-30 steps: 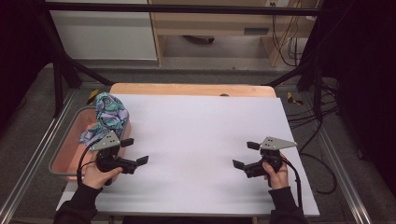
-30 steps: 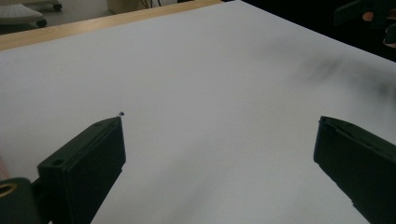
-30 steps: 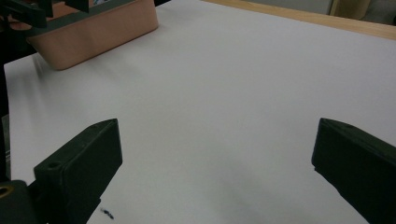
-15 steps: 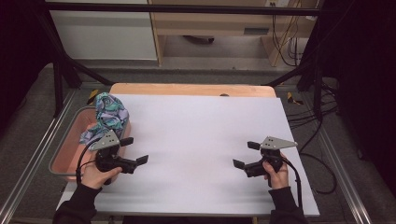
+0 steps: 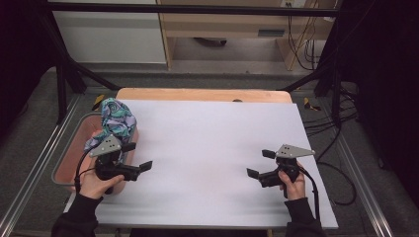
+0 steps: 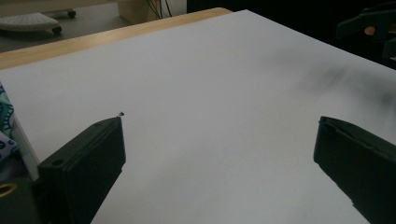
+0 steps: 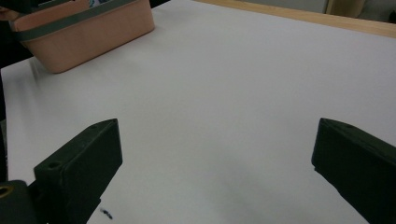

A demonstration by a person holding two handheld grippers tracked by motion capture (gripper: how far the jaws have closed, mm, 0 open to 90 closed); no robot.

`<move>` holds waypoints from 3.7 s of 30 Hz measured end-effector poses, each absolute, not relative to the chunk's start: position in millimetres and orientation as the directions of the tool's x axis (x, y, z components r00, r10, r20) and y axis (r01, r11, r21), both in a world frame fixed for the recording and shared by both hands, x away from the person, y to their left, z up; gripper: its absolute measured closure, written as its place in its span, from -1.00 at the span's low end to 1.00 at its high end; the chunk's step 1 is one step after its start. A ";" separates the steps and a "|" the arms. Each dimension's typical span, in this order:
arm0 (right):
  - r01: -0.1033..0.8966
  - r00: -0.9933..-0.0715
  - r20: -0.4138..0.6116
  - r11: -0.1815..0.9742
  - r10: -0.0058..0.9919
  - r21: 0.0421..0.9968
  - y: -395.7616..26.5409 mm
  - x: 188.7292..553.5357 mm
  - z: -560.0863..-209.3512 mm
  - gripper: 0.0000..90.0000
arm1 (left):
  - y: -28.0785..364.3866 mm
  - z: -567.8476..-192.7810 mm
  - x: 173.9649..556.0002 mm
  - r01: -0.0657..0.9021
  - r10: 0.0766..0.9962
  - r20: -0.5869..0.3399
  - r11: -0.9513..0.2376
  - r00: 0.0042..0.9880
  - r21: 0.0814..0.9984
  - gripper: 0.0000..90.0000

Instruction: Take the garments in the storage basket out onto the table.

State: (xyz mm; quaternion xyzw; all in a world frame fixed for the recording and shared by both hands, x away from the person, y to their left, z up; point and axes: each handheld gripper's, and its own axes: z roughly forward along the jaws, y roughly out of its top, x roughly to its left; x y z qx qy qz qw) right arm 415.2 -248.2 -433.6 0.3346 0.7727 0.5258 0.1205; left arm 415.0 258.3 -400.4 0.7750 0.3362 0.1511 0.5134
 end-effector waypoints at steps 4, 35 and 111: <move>0.393 -0.747 0.170 0.220 0.643 0.893 -247.7 415.6 -434.0 -0.95 | 262.4 -399.5 415.6 0.376 0.689 -0.112 -0.245 0.716 0.894 -0.96; 0.400 -0.745 0.172 0.224 0.644 0.889 -245.4 416.7 -435.1 -0.95 | 306.9 -382.4 415.5 0.383 0.758 -0.130 -0.168 0.639 0.908 -0.96; 0.404 -0.739 0.172 0.225 0.651 0.887 -245.5 417.3 -435.7 -0.95 | 346.2 -378.2 474.3 0.480 0.861 -0.041 -0.242 0.507 0.843 -0.96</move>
